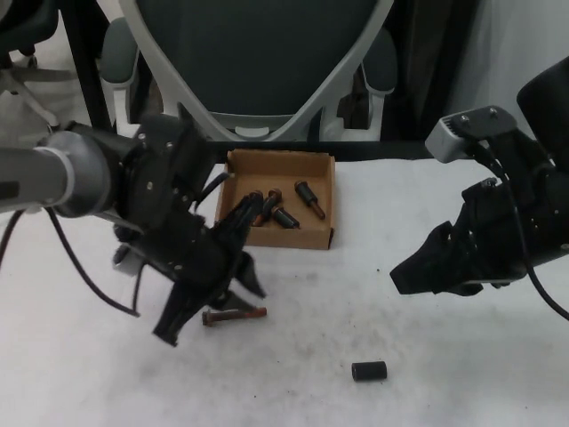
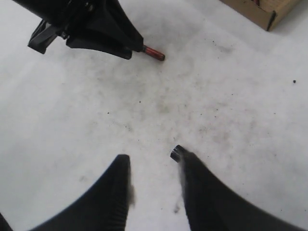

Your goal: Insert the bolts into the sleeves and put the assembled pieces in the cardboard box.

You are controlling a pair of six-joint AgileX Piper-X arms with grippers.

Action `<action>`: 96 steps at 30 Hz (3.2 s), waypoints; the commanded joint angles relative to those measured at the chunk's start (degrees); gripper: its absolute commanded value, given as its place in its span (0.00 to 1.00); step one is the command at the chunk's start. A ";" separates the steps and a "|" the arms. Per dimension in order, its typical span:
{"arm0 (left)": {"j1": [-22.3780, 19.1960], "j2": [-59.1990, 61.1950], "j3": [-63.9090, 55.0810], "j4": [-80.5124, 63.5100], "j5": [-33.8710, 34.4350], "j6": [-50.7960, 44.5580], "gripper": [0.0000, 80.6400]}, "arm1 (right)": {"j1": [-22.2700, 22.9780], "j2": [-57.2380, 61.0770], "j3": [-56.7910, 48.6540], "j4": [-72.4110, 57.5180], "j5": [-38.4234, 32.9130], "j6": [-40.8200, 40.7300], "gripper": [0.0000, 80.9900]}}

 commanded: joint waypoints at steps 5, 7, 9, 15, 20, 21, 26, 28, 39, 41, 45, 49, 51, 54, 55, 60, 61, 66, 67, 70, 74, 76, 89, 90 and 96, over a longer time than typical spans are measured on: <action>-0.99 -0.22 -0.41 1.70 -2.69 -2.99 0.21 | 0.05 -0.67 -0.02 1.52 -0.49 -0.16 0.42; -0.99 -0.22 -0.45 4.16 -4.39 -2.99 0.21 | 0.05 -0.67 -0.02 2.04 -0.66 -0.16 0.42; -0.99 -0.22 -0.45 5.91 -5.95 -2.99 0.21 | 0.05 -0.67 -0.02 2.60 -0.96 -0.45 0.42; -1.89 -0.22 -4.14 10.59 -13.04 -0.45 0.21 | 0.05 -0.67 0.47 3.12 -2.76 -0.96 0.42; -2.85 -0.22 -9.43 13.98 -17.74 -1.39 0.21 | 0.05 -0.67 1.80 2.79 -3.03 -1.92 0.42; -2.91 -0.22 -10.34 14.92 -18.78 -1.38 0.21 | 0.05 -0.67 2.24 2.72 -3.21 -1.92 0.42; -3.61 -0.22 -13.07 19.07 -24.45 2.71 0.21 | 0.05 -0.67 3.73 2.97 -4.60 -1.92 0.42; -3.64 -0.22 -13.10 19.26 -24.55 2.88 0.21 | 0.05 -0.67 4.12 3.11 -5.37 -1.92 0.42; -3.84 -0.22 -12.96 20.04 -23.20 -0.49 0.21 | 0.05 -0.67 4.34 3.27 -6.28 -1.92 0.42; -3.84 -0.22 -12.96 20.04 -23.18 -1.28 0.21 | 0.05 -0.67 4.34 3.44 -6.89 -1.92 0.42; -3.84 -0.22 -12.96 20.04 -23.19 -1.56 0.21 | 0.05 -0.67 4.34 3.92 -6.88 -1.92 0.42; -3.84 1.36 -12.96 20.04 -19.79 -1.88 0.22 | 0.05 -0.67 4.34 4.13 -6.88 -1.92 0.42; -3.96 2.46 -12.96 20.04 -18.54 -1.85 0.25 | 0.05 -0.67 4.34 4.13 -6.88 -1.92 0.42; -4.26 3.99 -12.96 20.04 -18.06 -2.10 0.37 | 0.05 -0.67 4.34 4.45 -6.88 -1.92 0.42; -4.26 4.32 -12.96 20.04 -18.04 -2.56 0.41 | 0.05 -0.67 4.34 4.59 -6.88 -1.92 0.42; -4.26 6.39 -12.96 20.04 -16.57 -5.16 0.48 | 0.05 -0.67 4.34 4.70 -6.88 -1.92 0.42; -4.26 6.76 -12.96 20.04 -16.29 -5.57 0.48 | 0.05 -0.67 4.34 4.70 -6.88 -1.92 0.42; -4.26 8.16 -12.96 19.91 -15.93 -7.93 0.48 | 0.05 -0.67 4.34 4.70 -6.88 -1.92 0.42; -4.26 8.36 -12.96 19.91 -16.12 -8.90 0.48 | 0.05 -0.67 4.34 4.70 -6.88 -1.92 0.42; -4.26 8.35 -12.96 19.91 -18.39 -11.01 0.48 | 0.05 -0.67 4.34 4.70 -6.88 -1.92 0.42; -3.55 8.49 -12.96 19.86 -21.58 -10.84 0.47 | 0.05 -0.67 4.34 4.70 -6.88 -1.92 0.42; -3.17 8.49 -12.96 19.87 -23.32 -10.75 0.47 | 0.05 -0.67 4.34 4.68 -8.14 -1.92 0.42; -1.58 10.91 -12.96 20.15 -21.41 -10.47 0.47 | 0.05 -0.67 4.34 4.68 -9.77 -1.92 0.42; -1.58 11.24 -12.96 20.13 -21.05 -10.27 0.47 | 0.05 -0.67 4.34 4.68 -9.77 -1.92 0.42; -1.25 12.80 -12.96 20.14 -22.87 0.90 0.47 | 0.05 -0.67 4.34 4.68 -9.77 -1.92 0.42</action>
